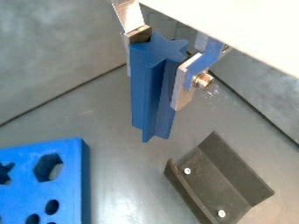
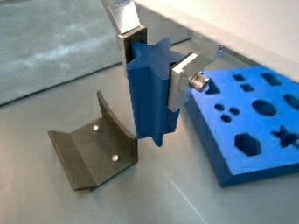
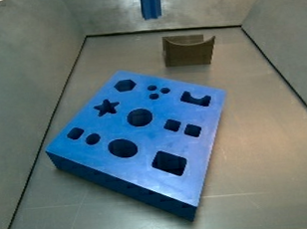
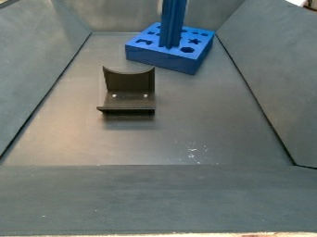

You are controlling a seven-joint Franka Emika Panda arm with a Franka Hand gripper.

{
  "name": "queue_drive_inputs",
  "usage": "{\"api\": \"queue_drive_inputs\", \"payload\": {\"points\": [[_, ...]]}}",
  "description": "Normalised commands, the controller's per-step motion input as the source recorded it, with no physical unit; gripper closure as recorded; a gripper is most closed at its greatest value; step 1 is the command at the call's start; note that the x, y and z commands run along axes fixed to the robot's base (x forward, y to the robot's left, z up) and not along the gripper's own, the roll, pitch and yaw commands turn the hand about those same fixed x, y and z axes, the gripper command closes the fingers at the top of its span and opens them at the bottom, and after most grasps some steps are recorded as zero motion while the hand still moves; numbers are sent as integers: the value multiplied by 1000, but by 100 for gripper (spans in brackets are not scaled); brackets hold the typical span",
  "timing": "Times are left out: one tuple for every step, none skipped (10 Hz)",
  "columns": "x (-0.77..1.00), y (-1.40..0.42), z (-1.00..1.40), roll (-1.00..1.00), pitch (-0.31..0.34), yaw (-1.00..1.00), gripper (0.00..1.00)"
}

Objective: Pick up the star object. Move to above the board. Insert the star object.
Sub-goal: Move to above the board.

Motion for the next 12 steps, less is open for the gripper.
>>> {"api": "queue_drive_inputs", "payload": {"points": [[-71,-1000,538,325,530,-858,100],[-68,-1000,527,332,513,-796,100],[-66,-1000,547,301,413,-544,100],[-56,-1000,532,154,249,-254,100],[-56,-1000,538,107,168,-119,100],[-58,-1000,551,88,113,-60,100],[-53,-1000,553,65,76,-33,100],[-44,-1000,559,45,58,-10,100],[-27,-896,515,30,55,-1,100],[-7,-604,352,19,57,5,100],[20,-312,180,9,57,5,100],[27,-194,113,9,66,7,100]]}}
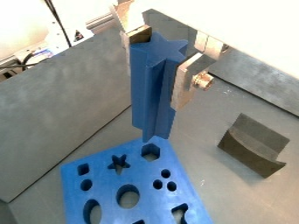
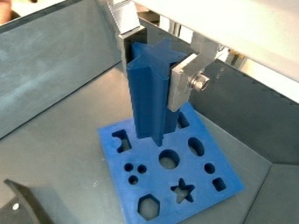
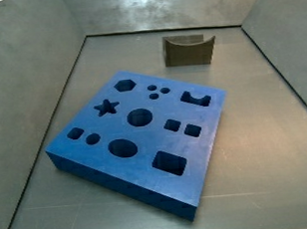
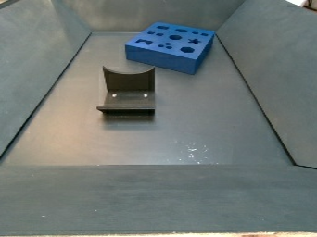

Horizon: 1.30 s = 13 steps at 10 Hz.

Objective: Pick up the star object. Move to above the board. Insert the star object.
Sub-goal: Insert the star object.

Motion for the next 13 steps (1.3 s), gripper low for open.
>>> {"api": "queue_drive_inputs", "payload": {"points": [[0,-106,-97,-60,-54,17,100],[-123,-97,-714,251,-283,-706,100],[0,0,-863,140,-26,-1000,100],[0,0,-897,140,0,-1000,100],[0,0,-849,209,-3,-1000,100],[-57,0,-826,240,-109,-871,100],[0,34,0,-74,0,-23,100],[0,20,-120,-60,0,3,100],[-551,0,-929,57,-311,249,100],[-706,0,-1000,166,-197,71,100],[-603,0,-991,120,-283,0,100],[-531,0,-920,29,-340,0,100],[9,0,-51,0,0,0,100]]}}
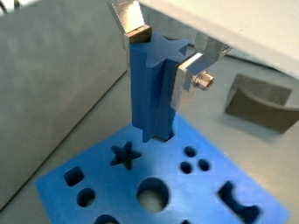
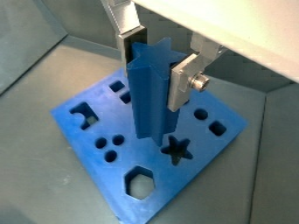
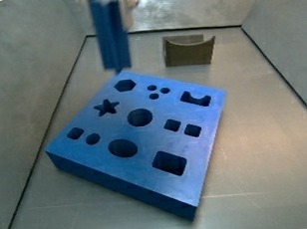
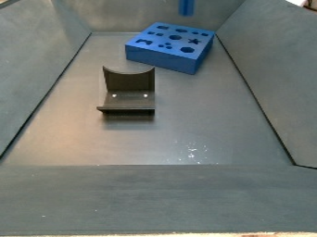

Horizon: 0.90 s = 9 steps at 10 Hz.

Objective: Pick up the star object. Move to above the board. Insert the star object.
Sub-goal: Insert the star object.

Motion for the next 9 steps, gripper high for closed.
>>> {"api": "queue_drive_inputs", "payload": {"points": [[0,0,-26,0,0,0,100],[-63,-100,-697,0,-103,0,100],[-9,-54,-926,-109,-26,526,100],[-114,-80,-757,-74,-157,720,100],[-31,-120,-17,-9,-89,126,100],[0,0,-17,0,0,0,100],[-23,-77,-254,46,0,-174,100],[-126,-40,-326,220,9,-351,100],[0,0,0,0,11,0,100]]}}
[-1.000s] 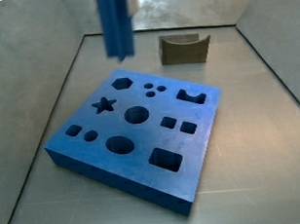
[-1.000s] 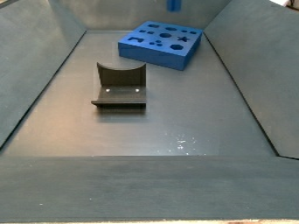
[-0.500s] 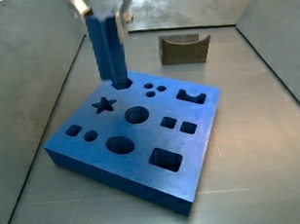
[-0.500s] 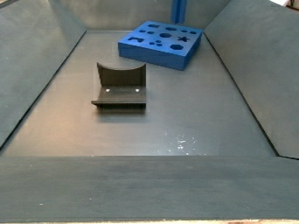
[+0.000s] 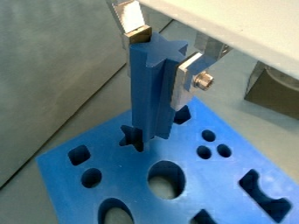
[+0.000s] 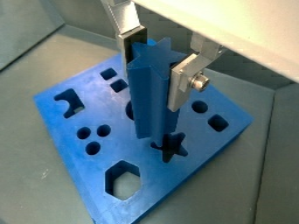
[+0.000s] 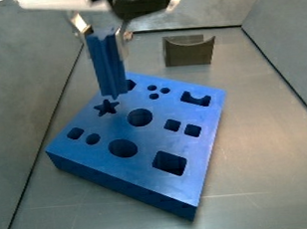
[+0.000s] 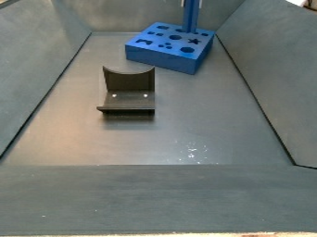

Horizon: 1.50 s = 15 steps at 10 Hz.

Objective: Pick up the star object. Move to above the board. Insert the star object.
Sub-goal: Insert the star object.

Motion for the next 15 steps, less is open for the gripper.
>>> {"api": "queue_drive_inputs", "payload": {"points": [[-14,0,-51,0,0,0,100],[-229,-49,-660,109,-26,-214,100],[-174,0,-734,86,0,-386,100],[0,0,-106,97,71,-186,100],[0,0,-9,14,0,0,100],[0,0,-103,174,100,-349,100],[0,0,0,0,0,-49,100],[0,0,0,0,0,14,100],[0,0,-94,0,-51,343,100],[0,0,-57,0,-71,454,100],[0,0,0,0,0,11,100],[0,0,0,0,0,-37,100],[0,-43,0,0,0,-854,100],[0,-23,0,11,20,-971,100],[0,0,0,17,40,-266,100]]}}
